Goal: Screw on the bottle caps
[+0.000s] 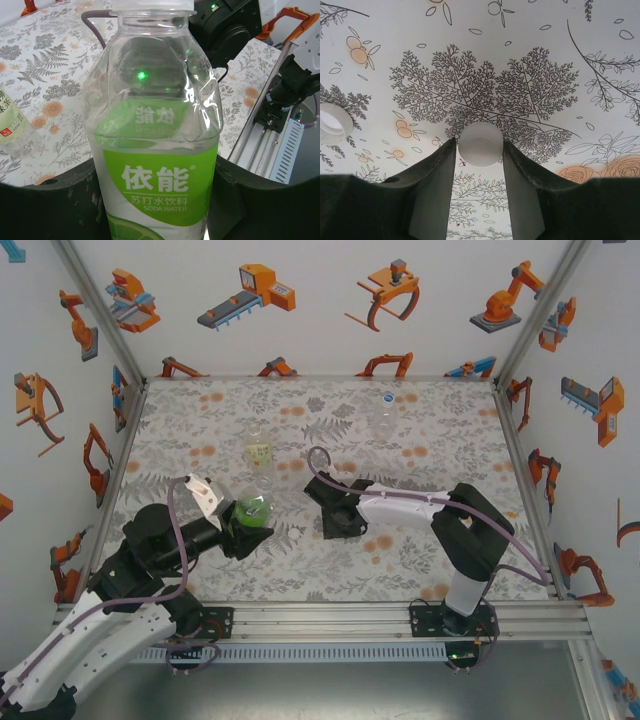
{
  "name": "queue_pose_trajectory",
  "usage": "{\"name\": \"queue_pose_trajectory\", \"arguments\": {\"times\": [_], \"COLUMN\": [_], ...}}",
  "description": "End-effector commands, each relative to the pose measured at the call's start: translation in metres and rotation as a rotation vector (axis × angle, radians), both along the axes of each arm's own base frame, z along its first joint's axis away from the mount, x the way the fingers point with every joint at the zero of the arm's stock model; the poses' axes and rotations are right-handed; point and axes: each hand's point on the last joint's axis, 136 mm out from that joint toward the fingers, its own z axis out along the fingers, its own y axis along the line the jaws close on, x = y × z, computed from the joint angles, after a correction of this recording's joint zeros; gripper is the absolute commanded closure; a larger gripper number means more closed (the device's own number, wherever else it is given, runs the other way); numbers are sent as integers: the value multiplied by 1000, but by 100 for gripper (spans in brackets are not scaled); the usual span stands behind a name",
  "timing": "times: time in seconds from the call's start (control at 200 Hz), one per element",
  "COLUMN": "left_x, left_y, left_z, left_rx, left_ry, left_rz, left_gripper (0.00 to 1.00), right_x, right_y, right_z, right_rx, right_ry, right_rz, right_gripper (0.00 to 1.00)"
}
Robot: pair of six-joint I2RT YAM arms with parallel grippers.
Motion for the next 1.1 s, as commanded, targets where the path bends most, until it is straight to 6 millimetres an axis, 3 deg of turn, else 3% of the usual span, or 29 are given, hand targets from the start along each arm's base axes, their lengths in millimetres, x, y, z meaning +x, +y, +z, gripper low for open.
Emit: {"name": "queue_pose_trajectory", "arguments": {"times": [0.0,1.097], "left_x": [2,4], "left_y": [1,3], "left_z": [4,4], "left_rx": [-11,-4], "left_ry": [8,8], "left_rz": [13,28], "left_gripper": [100,100], "right_x": [-3,-2], "right_y": [-7,-7], "right_z": [-17,-25], "right_rx": [-49,-80], "right_ry": [17,22], "right_rz": [-8,15], "right_gripper": [58,58]}}
